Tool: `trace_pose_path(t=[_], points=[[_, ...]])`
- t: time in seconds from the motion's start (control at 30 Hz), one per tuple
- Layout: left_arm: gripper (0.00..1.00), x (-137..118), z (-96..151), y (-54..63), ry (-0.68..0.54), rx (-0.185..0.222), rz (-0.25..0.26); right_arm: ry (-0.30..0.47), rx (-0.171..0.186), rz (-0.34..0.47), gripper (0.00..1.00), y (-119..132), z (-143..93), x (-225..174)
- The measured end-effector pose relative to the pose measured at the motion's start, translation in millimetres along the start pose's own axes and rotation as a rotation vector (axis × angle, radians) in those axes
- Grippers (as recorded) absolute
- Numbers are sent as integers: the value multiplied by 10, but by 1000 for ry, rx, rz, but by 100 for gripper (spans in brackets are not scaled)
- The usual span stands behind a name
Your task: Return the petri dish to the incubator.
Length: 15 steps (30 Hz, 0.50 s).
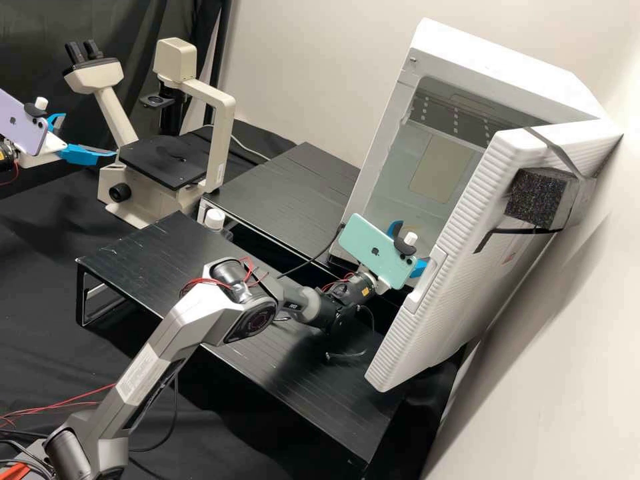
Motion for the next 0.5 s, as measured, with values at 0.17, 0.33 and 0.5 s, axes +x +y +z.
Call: trace_pose_path(t=[0.17, 0.33, 0.5], points=[[100, 0, 0, 0, 0, 0, 0, -12, 14, -12, 0, 3, 22, -2], [100, 0, 0, 0, 0, 0, 0, -10, 25, -25, 100, -10, 19, -2], [100, 0, 0, 0, 0, 0, 0, 1, 25, -45, 100, -1, 28, -6]])
